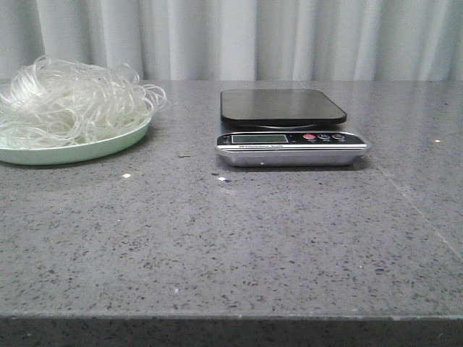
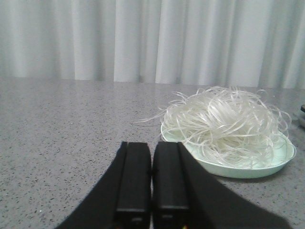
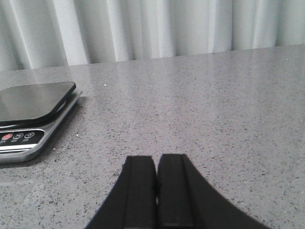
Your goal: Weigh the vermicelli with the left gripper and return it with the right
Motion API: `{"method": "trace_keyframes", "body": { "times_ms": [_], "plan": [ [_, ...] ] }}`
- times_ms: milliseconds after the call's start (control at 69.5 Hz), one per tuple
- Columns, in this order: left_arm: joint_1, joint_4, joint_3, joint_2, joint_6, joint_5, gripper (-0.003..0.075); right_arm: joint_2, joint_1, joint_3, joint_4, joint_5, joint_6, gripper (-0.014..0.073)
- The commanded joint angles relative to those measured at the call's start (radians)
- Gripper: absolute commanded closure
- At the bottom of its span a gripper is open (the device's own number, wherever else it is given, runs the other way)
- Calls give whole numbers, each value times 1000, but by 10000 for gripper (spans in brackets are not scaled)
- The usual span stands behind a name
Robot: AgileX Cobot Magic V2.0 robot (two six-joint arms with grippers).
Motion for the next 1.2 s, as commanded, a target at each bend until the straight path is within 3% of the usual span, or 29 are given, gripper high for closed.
{"method": "trace_keyframes", "body": {
  "times_ms": [0,965,1109,1181],
  "plan": [
    [-5,-2,7,11,-11,-80,584,-16,-5,-7,5,-82,-3,442],
    [-5,-2,7,11,-11,-87,584,-16,-5,-7,5,-82,-3,442],
    [-5,-2,7,11,-11,-171,584,-16,-5,-7,5,-82,-3,442],
    [-5,-2,3,11,-11,-299,584,-16,-5,-7,5,-82,-3,442]
  ]
}}
